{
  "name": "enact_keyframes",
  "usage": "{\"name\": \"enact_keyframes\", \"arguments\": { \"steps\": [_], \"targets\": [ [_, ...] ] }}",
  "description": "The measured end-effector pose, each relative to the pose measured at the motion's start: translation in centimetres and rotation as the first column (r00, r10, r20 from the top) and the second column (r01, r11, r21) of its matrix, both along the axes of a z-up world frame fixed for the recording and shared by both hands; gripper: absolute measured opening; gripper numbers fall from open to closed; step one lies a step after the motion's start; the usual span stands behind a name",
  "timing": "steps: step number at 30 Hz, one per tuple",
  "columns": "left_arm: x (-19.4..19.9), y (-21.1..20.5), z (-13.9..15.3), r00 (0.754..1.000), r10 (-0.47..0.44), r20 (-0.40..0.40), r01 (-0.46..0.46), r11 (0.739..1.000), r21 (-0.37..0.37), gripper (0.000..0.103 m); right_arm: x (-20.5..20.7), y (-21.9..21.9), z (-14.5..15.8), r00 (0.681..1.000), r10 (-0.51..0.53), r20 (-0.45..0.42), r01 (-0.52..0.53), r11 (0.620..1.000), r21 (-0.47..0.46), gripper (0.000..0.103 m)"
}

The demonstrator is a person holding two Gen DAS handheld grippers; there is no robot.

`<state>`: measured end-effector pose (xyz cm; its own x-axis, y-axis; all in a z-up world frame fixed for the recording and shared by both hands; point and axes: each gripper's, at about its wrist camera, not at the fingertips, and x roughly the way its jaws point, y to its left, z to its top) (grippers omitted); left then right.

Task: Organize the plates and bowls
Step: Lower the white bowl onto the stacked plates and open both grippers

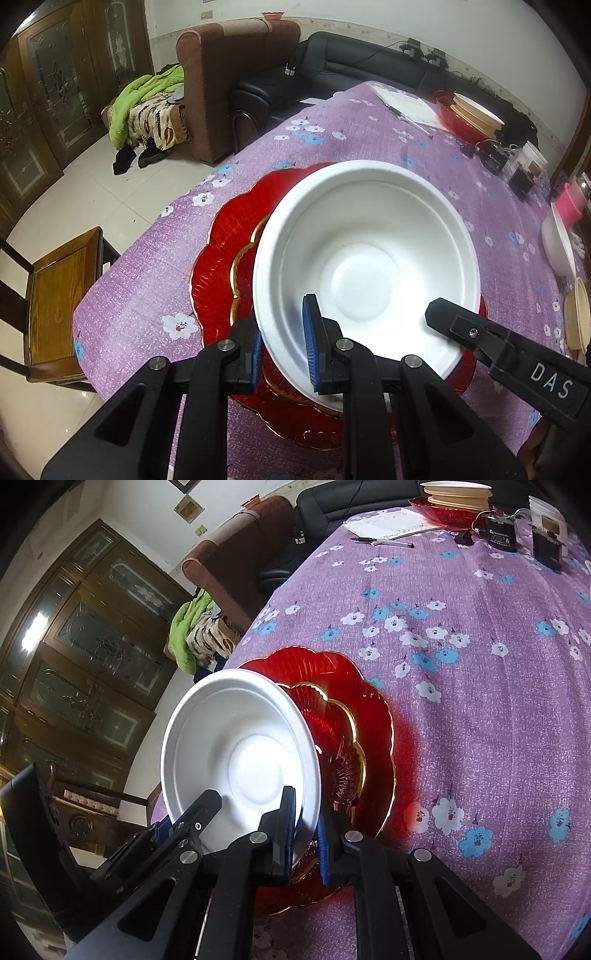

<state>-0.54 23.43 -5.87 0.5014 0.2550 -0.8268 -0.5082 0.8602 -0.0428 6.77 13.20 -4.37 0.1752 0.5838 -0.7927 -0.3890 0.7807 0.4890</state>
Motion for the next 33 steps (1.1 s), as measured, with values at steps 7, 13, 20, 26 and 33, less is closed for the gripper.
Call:
{"name": "enact_keyframes", "arguments": {
  "steps": [7, 13, 20, 26, 33],
  "targets": [
    [0.0, 0.2, -0.3, 1.0, 0.009, -0.008, -0.009, 1.0, -0.013, 0.017, 0.0, 0.1, -0.2, 1.0, -0.003, -0.007, 0.003, 1.0, -0.017, 0.013],
    [-0.2, 0.3, -0.4, 1.0, 0.027, -0.012, -0.027, 0.999, -0.02, 0.018, -0.1, 0.3, -0.4, 1.0, 0.001, -0.009, -0.002, 0.999, -0.04, 0.015],
    [-0.9, 0.5, 0.1, 0.999, 0.046, 0.013, -0.046, 0.998, -0.032, 0.037, -0.6, 0.1, 0.7, 0.999, -0.005, 0.044, 0.008, 0.999, -0.047, 0.039],
    [-1.3, 0.5, 0.7, 0.997, 0.07, 0.032, -0.069, 0.997, -0.031, 0.053, -0.9, -0.7, 1.3, 0.998, -0.019, 0.061, 0.021, 0.999, -0.04, 0.044],
    [-2.7, 0.1, 2.7, 0.984, 0.126, 0.123, -0.129, 0.992, 0.015, 0.053, -1.3, -2.6, 2.5, 0.995, -0.049, 0.083, 0.048, 0.999, 0.014, 0.044]
  ]
}}
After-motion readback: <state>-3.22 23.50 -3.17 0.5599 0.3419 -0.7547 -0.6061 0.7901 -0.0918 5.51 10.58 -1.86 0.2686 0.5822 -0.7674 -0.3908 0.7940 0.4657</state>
